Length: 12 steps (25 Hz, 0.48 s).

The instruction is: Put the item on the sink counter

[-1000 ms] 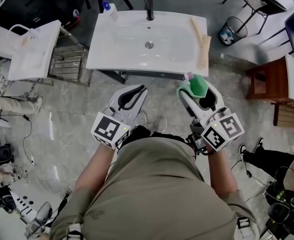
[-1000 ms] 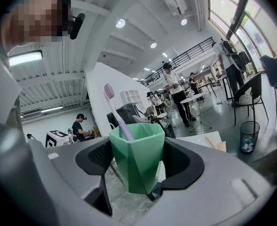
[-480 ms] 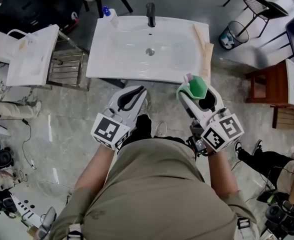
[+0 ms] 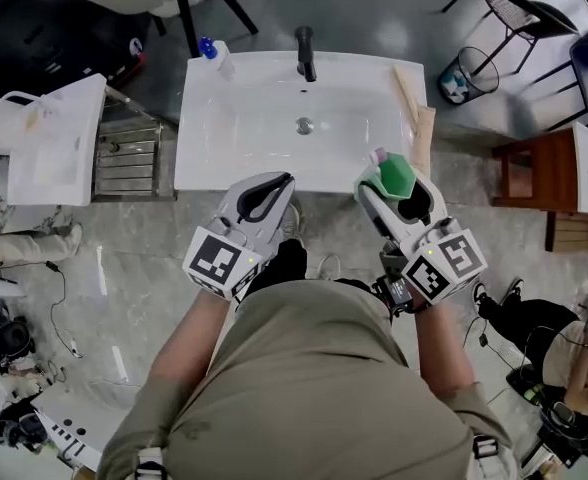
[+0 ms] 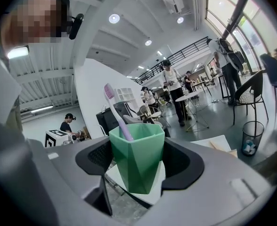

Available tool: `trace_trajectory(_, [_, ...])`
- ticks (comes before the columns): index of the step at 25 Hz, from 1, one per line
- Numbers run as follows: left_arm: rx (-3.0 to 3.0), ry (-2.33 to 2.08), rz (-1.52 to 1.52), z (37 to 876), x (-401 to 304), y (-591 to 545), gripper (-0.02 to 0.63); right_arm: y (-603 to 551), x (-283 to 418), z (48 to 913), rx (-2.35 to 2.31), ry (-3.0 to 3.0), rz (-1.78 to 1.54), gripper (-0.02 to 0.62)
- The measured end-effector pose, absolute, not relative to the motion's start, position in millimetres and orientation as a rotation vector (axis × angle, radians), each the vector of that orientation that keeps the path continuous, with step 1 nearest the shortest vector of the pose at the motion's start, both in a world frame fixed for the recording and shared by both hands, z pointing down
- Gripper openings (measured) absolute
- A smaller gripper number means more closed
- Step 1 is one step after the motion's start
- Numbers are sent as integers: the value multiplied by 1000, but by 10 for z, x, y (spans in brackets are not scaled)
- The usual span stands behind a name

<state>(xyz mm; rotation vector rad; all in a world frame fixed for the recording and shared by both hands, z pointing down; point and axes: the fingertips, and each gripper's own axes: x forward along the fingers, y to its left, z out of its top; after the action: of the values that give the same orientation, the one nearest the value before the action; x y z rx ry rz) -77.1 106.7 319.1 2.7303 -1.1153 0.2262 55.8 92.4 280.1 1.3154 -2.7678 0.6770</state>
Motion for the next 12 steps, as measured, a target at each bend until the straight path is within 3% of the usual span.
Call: trace_trajectory(12, [2727,-1065,238,3324,-1121,353,11,183,190,2953,1347,-2725,702,316])
